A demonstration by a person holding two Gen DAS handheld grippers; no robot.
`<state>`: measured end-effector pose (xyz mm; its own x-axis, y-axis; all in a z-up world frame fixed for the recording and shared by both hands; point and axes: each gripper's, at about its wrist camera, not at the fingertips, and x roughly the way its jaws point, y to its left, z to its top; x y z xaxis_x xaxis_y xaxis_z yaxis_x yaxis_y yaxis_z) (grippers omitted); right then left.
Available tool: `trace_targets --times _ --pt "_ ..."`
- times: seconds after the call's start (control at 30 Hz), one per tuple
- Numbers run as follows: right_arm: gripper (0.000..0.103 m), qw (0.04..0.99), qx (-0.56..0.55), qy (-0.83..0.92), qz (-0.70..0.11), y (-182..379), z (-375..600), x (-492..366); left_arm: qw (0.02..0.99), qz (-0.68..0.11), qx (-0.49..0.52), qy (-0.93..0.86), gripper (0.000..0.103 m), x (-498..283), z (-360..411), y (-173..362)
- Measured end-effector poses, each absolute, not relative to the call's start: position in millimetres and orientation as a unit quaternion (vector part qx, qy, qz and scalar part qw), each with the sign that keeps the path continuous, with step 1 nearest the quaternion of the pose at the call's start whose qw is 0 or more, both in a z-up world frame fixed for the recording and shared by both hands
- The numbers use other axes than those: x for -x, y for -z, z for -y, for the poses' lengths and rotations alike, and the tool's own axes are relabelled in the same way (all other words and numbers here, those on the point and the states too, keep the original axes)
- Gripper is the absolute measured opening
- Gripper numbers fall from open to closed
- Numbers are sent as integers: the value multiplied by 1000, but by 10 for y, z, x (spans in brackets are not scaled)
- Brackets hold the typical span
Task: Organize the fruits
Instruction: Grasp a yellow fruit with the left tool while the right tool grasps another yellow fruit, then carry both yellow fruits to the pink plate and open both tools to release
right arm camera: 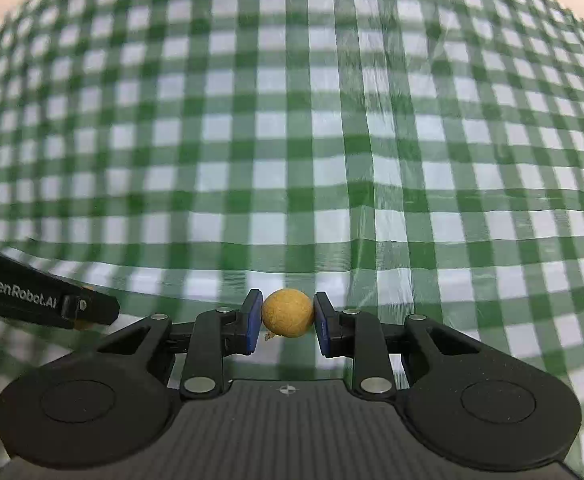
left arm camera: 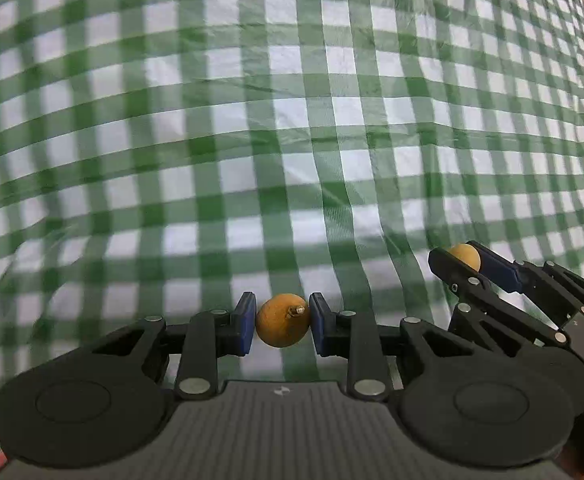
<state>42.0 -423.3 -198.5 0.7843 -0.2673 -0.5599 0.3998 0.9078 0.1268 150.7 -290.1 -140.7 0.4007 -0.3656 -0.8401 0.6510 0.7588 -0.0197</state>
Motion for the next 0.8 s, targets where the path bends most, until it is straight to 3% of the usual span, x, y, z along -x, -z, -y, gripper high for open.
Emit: trace_targets --times 0.37,0.8 --pt "29 948 -145 95 -266 1190 2760 809 834 -452 -160 274 32 -457 1290 610" --pt "29 953 -109 -10 -284 665 1553 1715 847 -473 -135 202 32 657 -297 341"
